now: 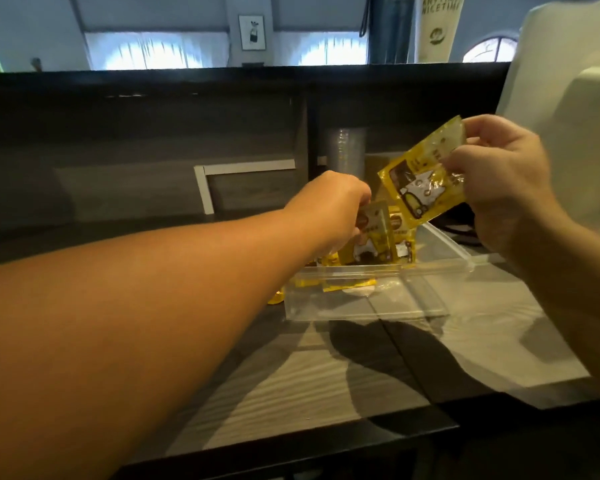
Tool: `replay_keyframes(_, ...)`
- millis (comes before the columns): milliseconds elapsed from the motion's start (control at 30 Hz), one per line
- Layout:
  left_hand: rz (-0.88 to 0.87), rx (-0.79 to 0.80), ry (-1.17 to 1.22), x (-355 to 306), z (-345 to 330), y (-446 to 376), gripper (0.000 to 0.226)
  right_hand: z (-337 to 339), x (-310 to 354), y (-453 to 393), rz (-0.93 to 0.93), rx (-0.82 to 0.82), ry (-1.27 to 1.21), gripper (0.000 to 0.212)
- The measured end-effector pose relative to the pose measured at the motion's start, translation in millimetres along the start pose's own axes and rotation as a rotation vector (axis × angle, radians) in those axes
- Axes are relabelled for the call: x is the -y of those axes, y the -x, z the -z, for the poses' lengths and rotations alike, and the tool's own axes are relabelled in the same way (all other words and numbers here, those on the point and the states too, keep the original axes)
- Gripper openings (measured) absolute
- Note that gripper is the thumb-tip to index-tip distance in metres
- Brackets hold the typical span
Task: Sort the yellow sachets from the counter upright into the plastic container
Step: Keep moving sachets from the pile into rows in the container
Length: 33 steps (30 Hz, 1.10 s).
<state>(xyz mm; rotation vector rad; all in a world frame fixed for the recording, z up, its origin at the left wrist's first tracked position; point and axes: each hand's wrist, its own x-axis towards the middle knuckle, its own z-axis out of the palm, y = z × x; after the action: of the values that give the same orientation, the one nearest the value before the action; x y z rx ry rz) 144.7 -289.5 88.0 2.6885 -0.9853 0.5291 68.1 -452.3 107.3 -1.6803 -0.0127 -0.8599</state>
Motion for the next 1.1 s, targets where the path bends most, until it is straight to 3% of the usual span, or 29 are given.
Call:
replay_keyframes(100, -0.097, -0.05, -0.321, -1, -5, -3, 0.036, 1, -4, -1, 0.048, 0.04, 0.099, 0.024)
replay_keyframes(233, -0.102, -0.077, -0.445, 3, -10, -12, 0.057, 6, -9, -6, 0.035, 0.161, 0.219, 0.026)
replay_keyframes(400, 0.05, 0.003, -0.313, 12, -13, -15, 0.067, 15, -11, -17, 0.092, 0.339, 0.489, 0.028)
replay_keyframes(533, 0.025, -0.009, -0.267, 15, -15, -15, 0.053, 12, -9, -26, 0.173, 0.481, 0.725, 0.029)
replay_keyframes(767, 0.001, 0.026, -0.31, 14, -14, -17, 0.05, -8, -24, -42, 0.251, 0.639, 1.0, 0.025)
replay_keyframes(933, -0.002, 0.015, -0.295, 11, -18, -22, 0.041, -22, -39, -40, 0.284, 0.598, 1.102, 0.02)
replay_keyframes(1100, -0.003, 0.145, -0.195, 8, -20, -26, 0.068, -25, -44, -44, 0.26, 0.593, 1.129, 0.021)
